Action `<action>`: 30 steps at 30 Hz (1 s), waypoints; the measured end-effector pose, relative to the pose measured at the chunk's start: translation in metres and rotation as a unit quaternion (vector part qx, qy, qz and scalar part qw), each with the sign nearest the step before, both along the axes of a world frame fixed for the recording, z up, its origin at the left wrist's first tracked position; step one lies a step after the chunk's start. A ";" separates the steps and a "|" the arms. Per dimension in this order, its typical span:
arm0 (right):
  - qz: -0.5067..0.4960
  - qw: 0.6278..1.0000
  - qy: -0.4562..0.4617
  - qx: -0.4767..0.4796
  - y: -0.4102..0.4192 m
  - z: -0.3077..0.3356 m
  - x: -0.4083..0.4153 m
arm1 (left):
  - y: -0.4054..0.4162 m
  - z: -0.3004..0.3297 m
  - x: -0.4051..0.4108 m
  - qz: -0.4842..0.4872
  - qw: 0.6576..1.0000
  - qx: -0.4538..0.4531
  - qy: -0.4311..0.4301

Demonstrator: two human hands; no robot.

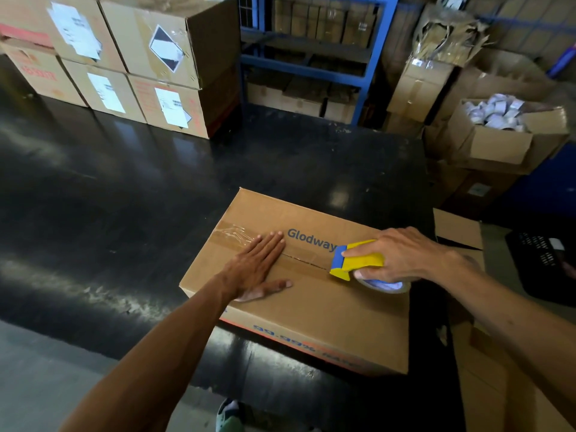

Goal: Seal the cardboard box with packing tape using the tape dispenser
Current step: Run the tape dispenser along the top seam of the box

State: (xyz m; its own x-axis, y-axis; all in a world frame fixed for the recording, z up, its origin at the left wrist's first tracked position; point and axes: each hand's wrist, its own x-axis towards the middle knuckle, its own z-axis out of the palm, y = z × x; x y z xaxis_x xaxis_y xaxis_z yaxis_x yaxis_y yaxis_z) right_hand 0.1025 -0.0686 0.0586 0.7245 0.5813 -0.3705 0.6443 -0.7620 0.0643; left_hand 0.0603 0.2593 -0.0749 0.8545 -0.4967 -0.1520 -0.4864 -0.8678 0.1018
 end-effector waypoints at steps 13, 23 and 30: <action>-0.055 0.995 0.075 0.021 0.017 -0.006 0.008 | -0.093 -0.008 -0.010 -0.022 0.999 -0.029 -0.020; -0.049 0.997 0.045 0.034 0.011 -0.003 0.000 | -0.091 -0.006 -0.011 -0.023 0.999 -0.024 -0.016; -0.049 0.996 0.079 0.011 -0.043 0.011 -0.006 | -0.089 -0.003 -0.011 -0.035 0.999 -0.022 -0.008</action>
